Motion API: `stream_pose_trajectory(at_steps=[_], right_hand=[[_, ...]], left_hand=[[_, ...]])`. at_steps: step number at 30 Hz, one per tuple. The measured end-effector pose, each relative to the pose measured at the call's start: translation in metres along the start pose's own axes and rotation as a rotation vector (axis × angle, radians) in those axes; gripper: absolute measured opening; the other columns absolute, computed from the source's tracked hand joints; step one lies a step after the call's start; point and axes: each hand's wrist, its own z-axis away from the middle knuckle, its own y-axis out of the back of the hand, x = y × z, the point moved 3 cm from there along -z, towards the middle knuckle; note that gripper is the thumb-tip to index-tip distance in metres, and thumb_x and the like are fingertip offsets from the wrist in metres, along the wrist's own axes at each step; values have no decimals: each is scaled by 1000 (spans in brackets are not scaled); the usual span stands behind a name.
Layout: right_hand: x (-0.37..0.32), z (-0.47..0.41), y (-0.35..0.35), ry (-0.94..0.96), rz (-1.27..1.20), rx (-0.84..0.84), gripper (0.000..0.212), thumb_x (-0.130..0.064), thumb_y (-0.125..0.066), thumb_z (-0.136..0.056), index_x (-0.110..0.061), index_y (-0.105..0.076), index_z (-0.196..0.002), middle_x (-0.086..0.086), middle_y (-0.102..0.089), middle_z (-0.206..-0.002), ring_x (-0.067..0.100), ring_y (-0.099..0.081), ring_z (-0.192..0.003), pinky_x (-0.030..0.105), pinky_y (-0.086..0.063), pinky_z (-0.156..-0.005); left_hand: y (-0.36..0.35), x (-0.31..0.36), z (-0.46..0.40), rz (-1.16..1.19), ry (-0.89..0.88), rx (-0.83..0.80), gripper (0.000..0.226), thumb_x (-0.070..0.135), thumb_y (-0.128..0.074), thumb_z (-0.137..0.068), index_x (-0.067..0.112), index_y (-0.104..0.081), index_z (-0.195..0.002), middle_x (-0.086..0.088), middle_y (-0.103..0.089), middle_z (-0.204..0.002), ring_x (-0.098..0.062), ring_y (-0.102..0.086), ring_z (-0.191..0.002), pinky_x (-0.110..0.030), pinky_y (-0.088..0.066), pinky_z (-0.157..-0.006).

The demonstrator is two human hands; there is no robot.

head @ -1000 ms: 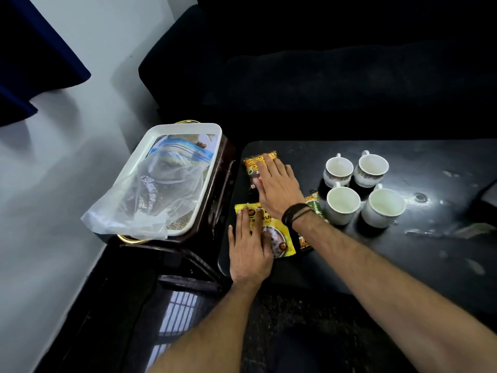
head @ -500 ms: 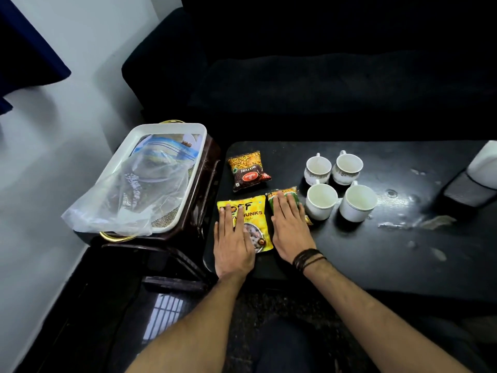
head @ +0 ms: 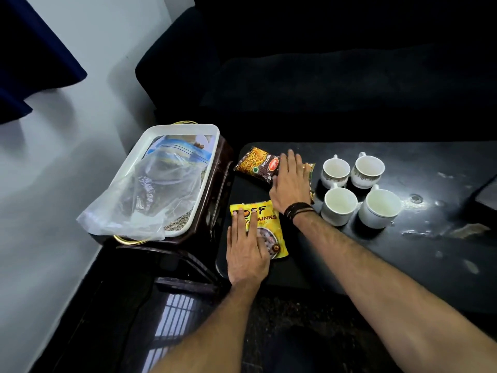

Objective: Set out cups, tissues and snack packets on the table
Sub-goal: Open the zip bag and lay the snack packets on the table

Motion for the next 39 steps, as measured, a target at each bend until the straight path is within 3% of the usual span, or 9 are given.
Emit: stream_pose_trajectory(at_steps=[2, 4, 7, 10, 13, 19, 26, 32, 39], right_hand=[[-10, -18, 3, 161, 2, -23, 71, -14, -50, -92, -14, -17, -154, 16, -8, -163, 33, -5, -151, 49, -8, -122], [-13, -40, -2, 219, 45, -197, 78, -14, -56, -89, -23, -14, -155, 16, -1, -163, 34, 2, -151, 50, -7, -122], [-14, -55, -15, 237, 172, -428, 73, -26, -54, -94, -29, -14, -155, 17, -9, -162, 37, -9, -149, 52, -13, -120], [-26, -48, -20, 243, 191, -338, 65, -40, -53, -95, -24, -25, -151, 21, -29, -150, 40, -36, -134, 52, -33, -109], [-37, -29, -26, 206, 165, -234, 71, -50, -52, -93, -12, -28, -148, 21, -30, -149, 39, -40, -129, 50, -41, -100], [-37, -12, -30, 233, 246, -128, 68, -46, -49, -94, -5, -32, -145, 16, -39, -142, 33, -39, -126, 45, -38, -98], [-29, -4, -35, 219, 153, -194, 62, -44, -30, -101, -14, -17, -154, 13, -21, -157, 37, -30, -135, 47, -31, -107], [-9, 20, 0, 16, 20, 52, 57, -35, -34, -100, -8, -28, -150, 16, -27, -157, 35, -34, -140, 48, -30, -114], [25, 41, -19, -37, 64, -101, 67, -22, -36, -97, -4, -8, -155, 13, -6, -164, 29, -4, -152, 51, -7, -122]], left_hand=[[0, 1, 0, 11, 0, 2, 63, 35, -21, -95, 28, -17, -157, -1, -3, -166, -16, 3, -153, -38, -8, -124], [0, 1, -1, 25, 4, 4, 62, 35, -21, -96, 28, -17, -157, -1, -4, -166, -15, 3, -153, -39, -9, -124], [-1, 0, 0, 32, 7, 2, 61, 35, -20, -97, 29, -18, -157, -1, -4, -166, -15, 4, -153, -39, -9, -124], [0, 0, -1, 38, 11, -5, 61, 35, -21, -96, 29, -18, -157, -1, -4, -166, -15, 3, -153, -38, -8, -124], [2, 1, -1, 31, 7, -11, 64, 36, -20, -93, 30, -17, -157, -1, -4, -166, -15, 3, -153, -38, -7, -125], [2, 1, -1, 30, 5, 1, 65, 35, -21, -91, 28, -20, -157, -2, -6, -166, -16, 2, -153, -39, -9, -124], [2, 2, 0, 12, 6, 10, 63, 38, -18, -94, 26, -21, -157, -3, -7, -166, -17, 0, -153, -36, -8, -124], [-1, 0, -1, 22, 7, -3, 62, 36, -22, -96, 28, -19, -157, -1, -5, -166, -15, 2, -153, -37, -9, -124], [-1, 0, 0, 24, 7, 5, 57, 35, -26, -101, 28, -17, -157, 0, -5, -166, -16, 1, -153, -38, -12, -124]])
